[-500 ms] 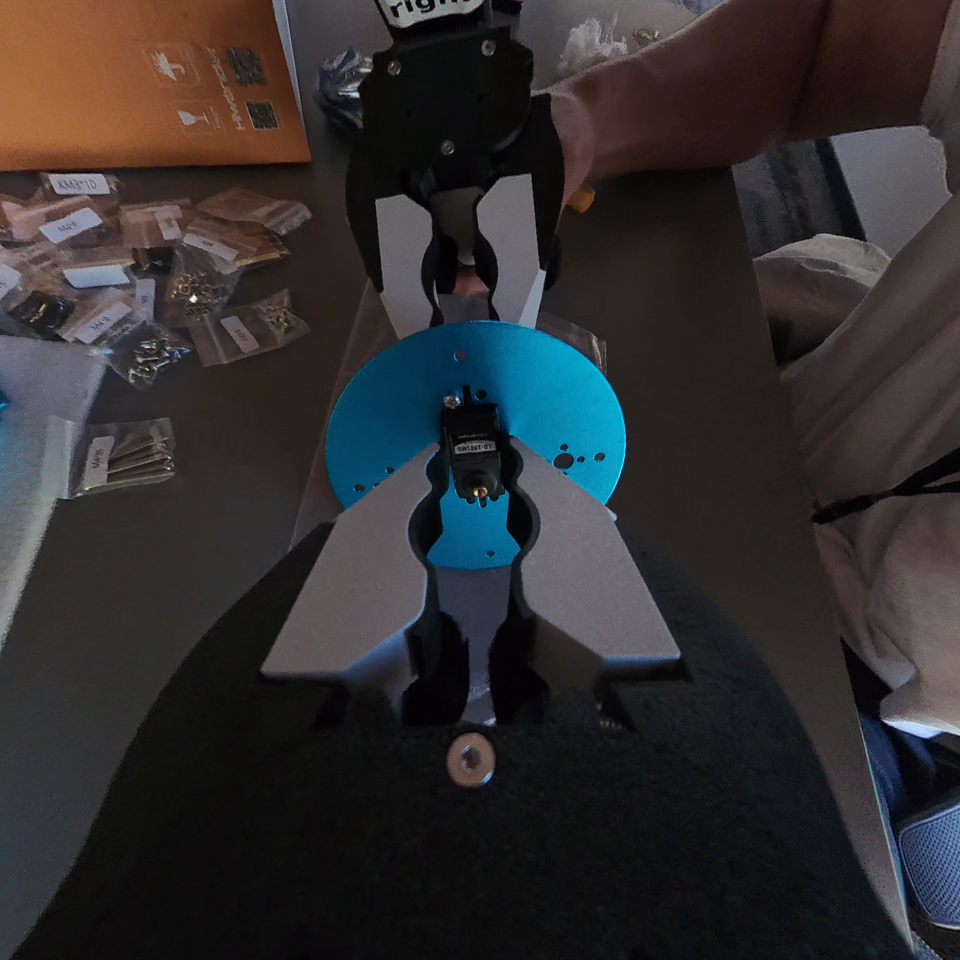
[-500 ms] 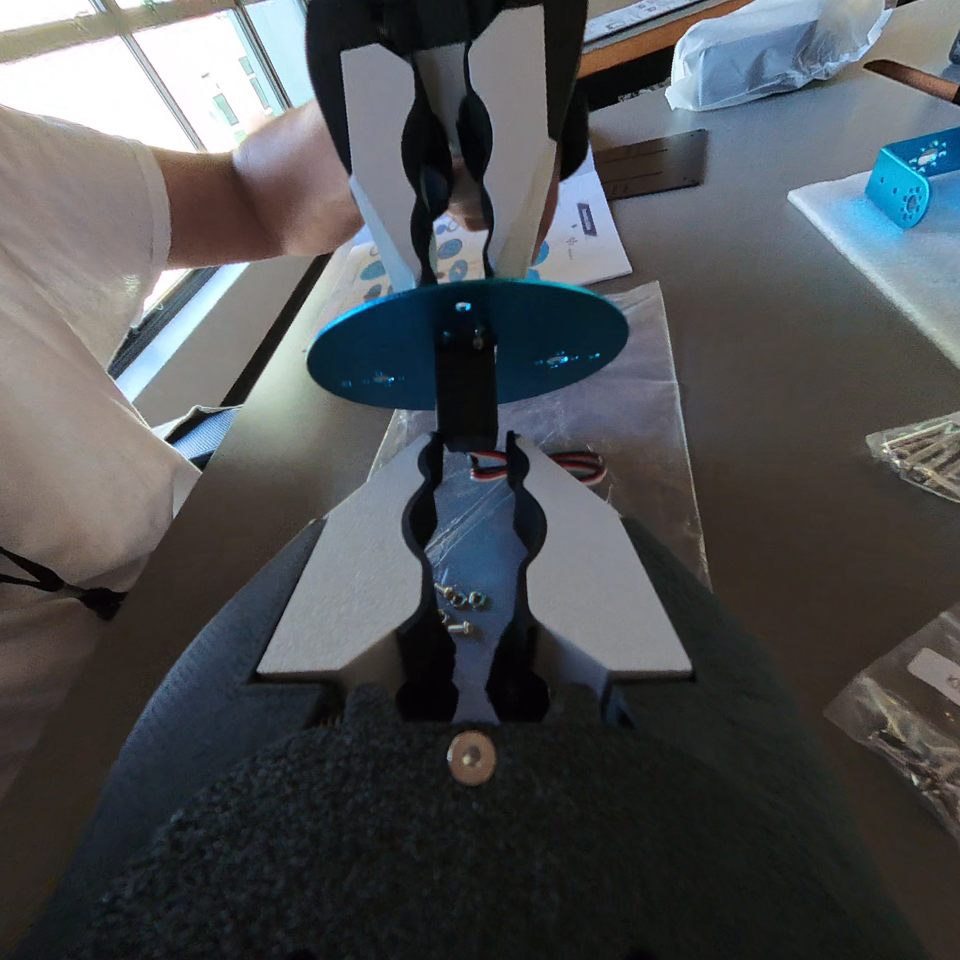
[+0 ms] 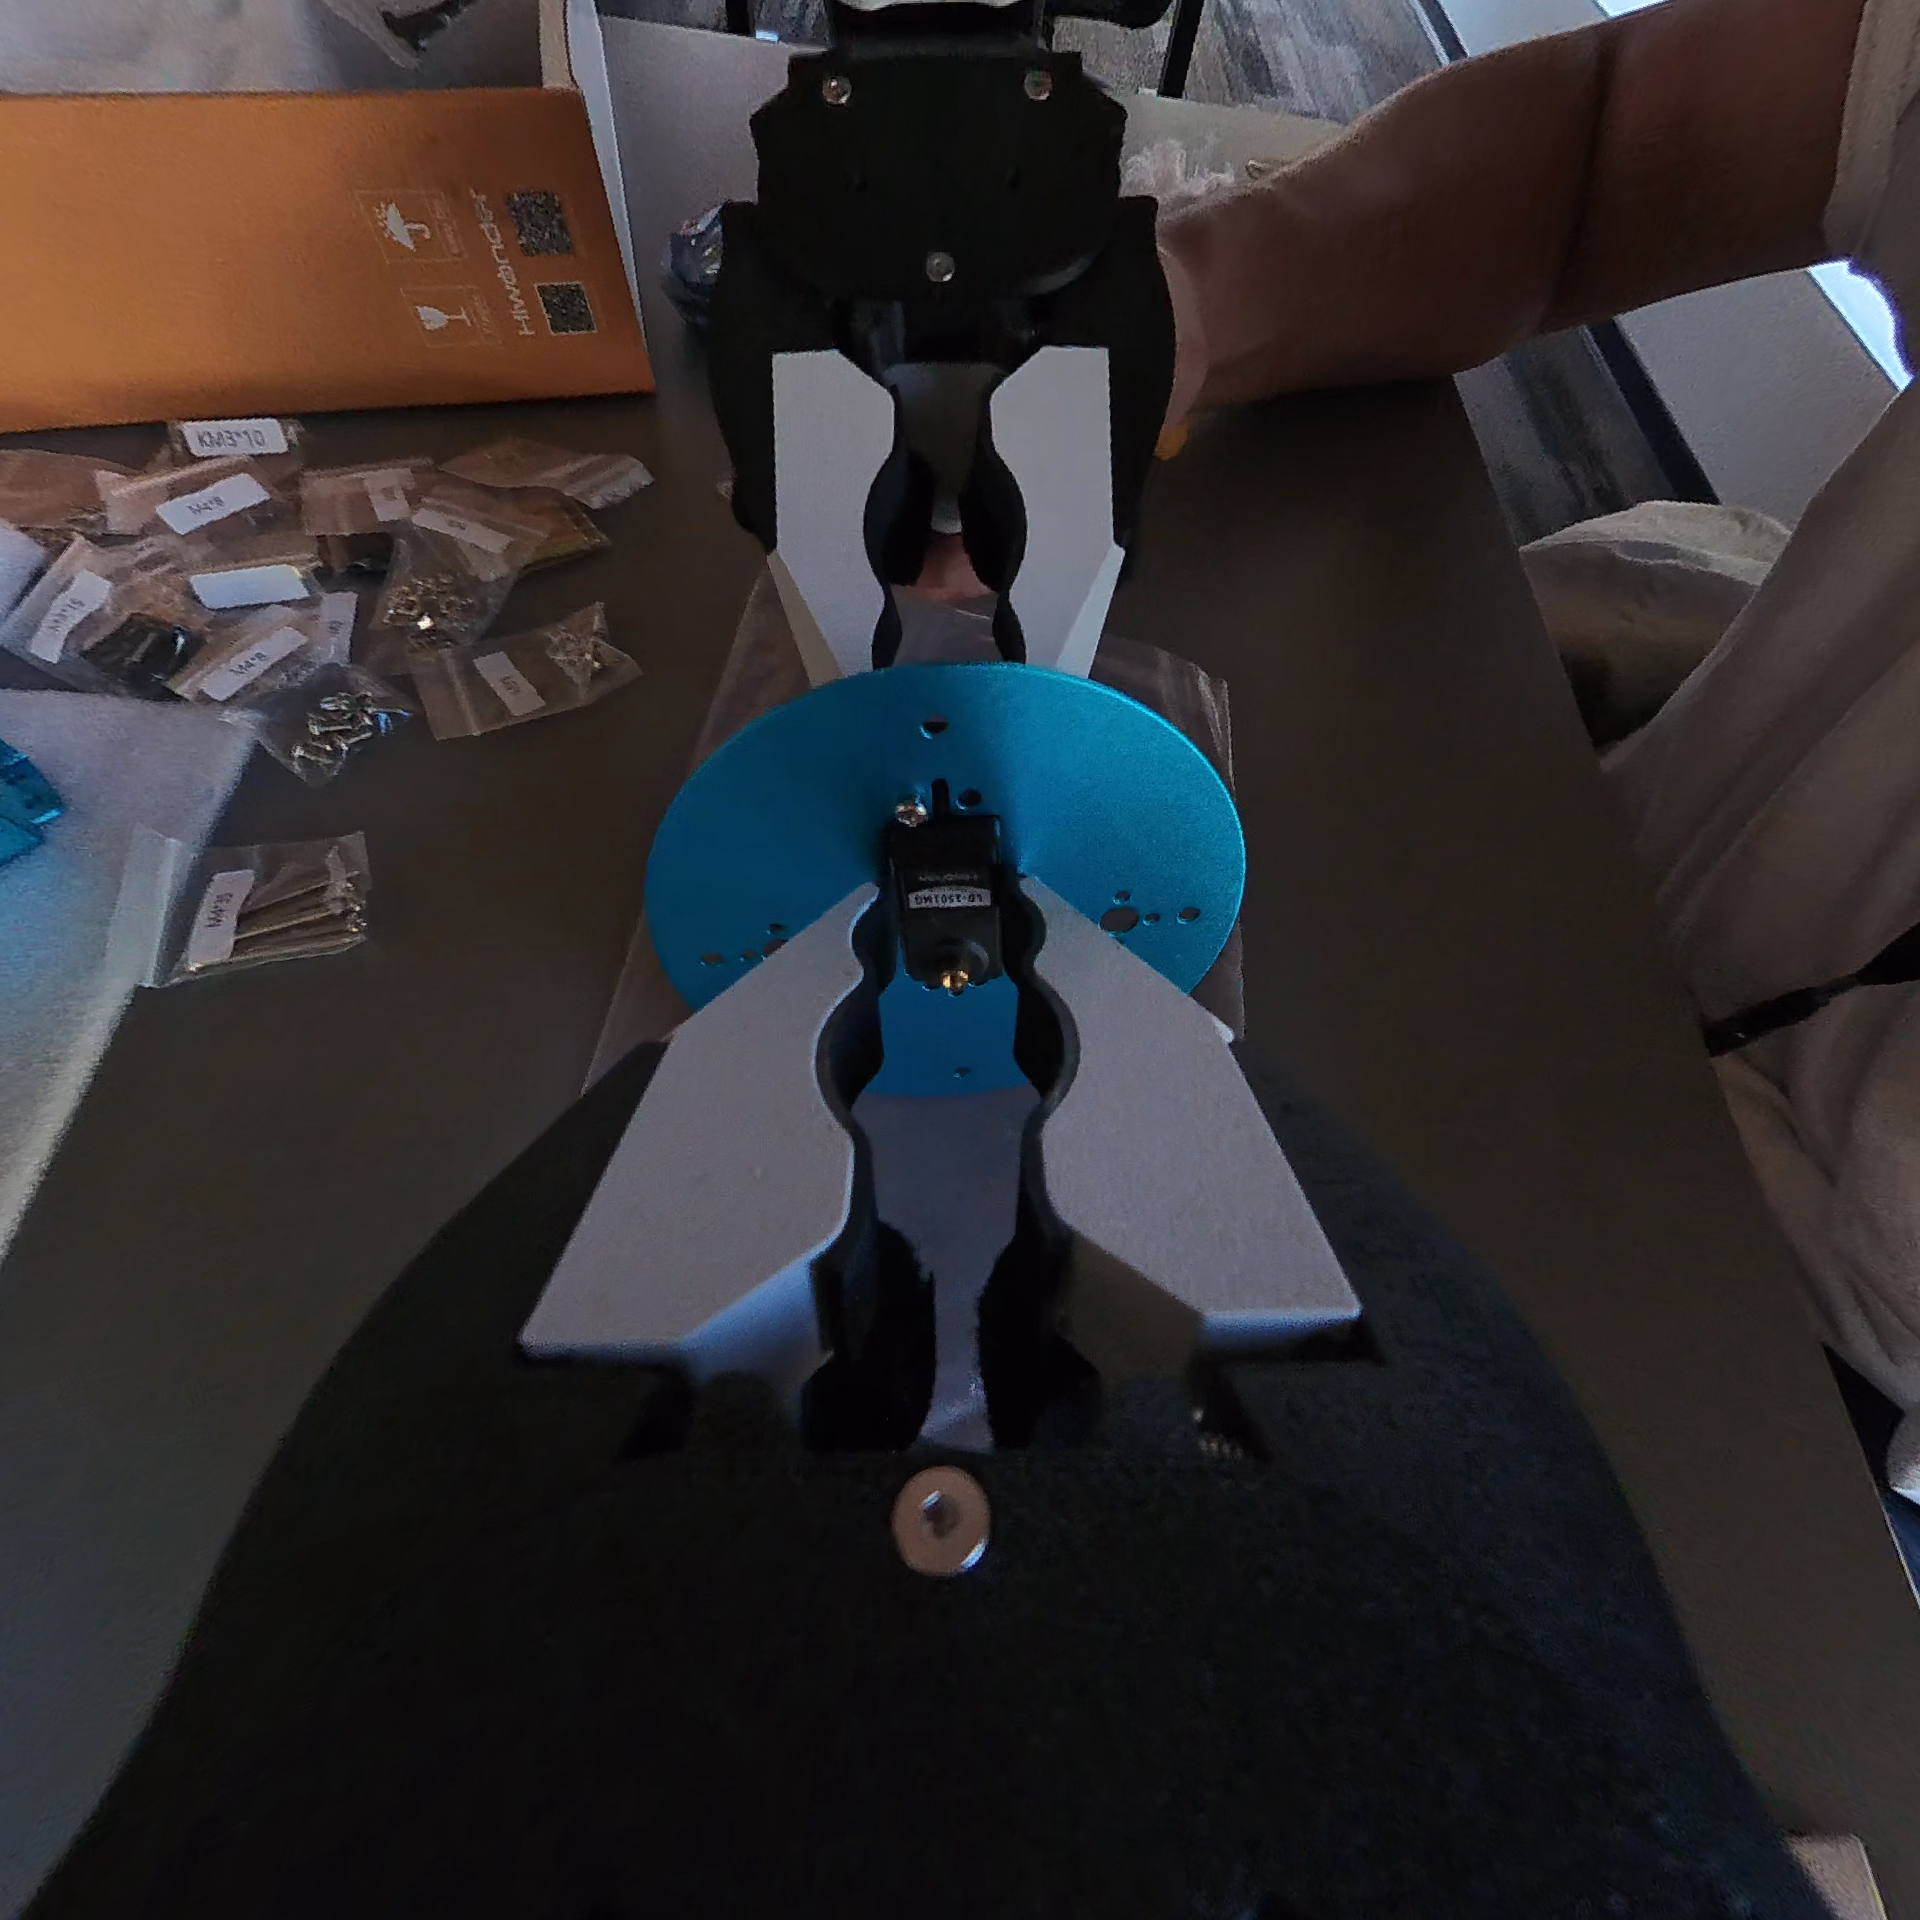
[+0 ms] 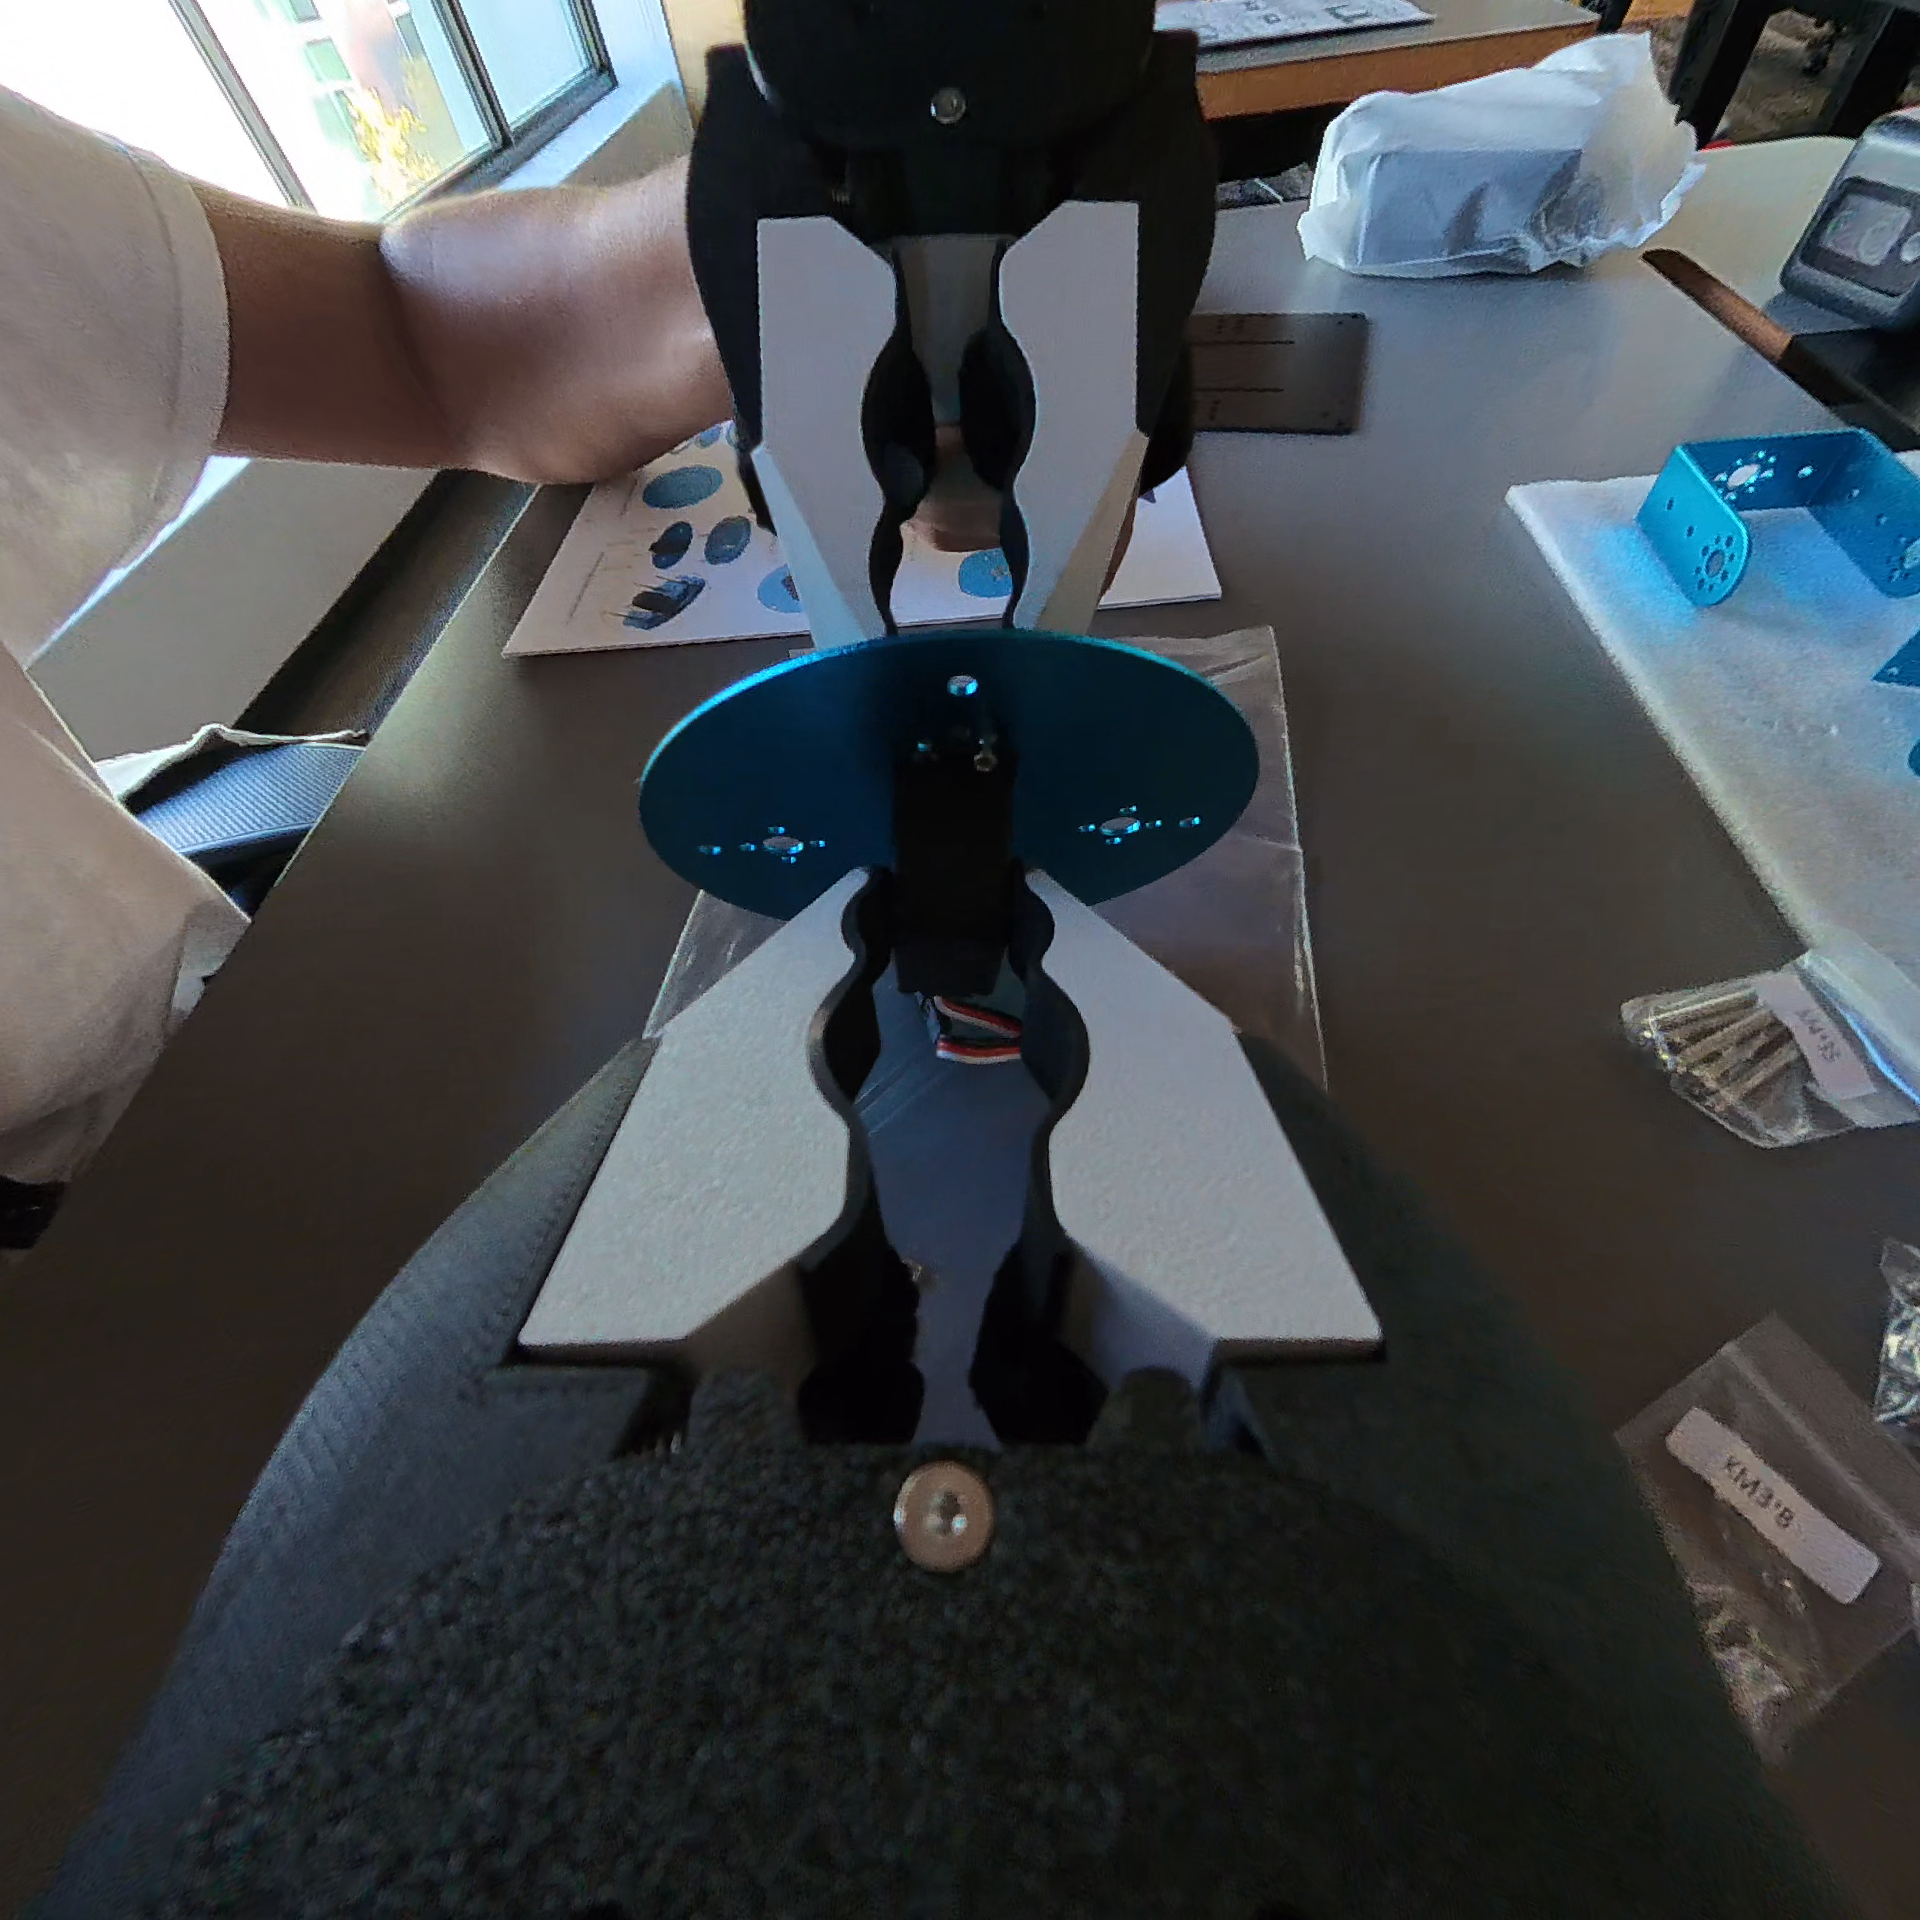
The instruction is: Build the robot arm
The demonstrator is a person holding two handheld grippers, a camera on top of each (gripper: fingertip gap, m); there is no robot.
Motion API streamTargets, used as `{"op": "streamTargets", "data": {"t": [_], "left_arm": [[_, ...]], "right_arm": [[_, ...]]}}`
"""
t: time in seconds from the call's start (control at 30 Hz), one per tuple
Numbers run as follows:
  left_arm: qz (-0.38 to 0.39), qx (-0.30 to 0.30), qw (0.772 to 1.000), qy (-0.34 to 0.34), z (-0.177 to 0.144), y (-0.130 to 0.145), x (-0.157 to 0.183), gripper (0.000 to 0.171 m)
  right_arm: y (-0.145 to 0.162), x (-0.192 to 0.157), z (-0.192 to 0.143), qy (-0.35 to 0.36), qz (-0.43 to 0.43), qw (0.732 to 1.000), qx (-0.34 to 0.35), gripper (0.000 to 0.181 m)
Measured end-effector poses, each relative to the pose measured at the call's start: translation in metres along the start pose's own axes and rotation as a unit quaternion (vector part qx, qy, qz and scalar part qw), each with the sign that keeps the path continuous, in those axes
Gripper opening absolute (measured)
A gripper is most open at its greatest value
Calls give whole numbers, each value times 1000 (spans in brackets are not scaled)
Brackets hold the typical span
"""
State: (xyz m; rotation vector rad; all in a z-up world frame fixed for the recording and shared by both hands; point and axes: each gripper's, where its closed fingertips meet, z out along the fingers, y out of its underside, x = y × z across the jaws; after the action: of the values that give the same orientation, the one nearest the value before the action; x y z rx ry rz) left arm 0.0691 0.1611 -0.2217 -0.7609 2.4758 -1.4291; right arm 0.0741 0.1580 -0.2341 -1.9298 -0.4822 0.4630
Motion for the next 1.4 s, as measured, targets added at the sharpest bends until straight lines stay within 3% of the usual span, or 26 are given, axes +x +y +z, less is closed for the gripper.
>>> {"op": "streamTargets", "data": {"t": [0.7, 1.4], "left_arm": [[11, 60, 998, 26, 1, 1, 1, 19], [16, 51, 998, 22, 4, 3, 2, 18]], "right_arm": [[5, 0, 4, -16, 5, 1000, -4, 21], [16, 1, 5, -7, 6, 1000, -11, 27]]}}
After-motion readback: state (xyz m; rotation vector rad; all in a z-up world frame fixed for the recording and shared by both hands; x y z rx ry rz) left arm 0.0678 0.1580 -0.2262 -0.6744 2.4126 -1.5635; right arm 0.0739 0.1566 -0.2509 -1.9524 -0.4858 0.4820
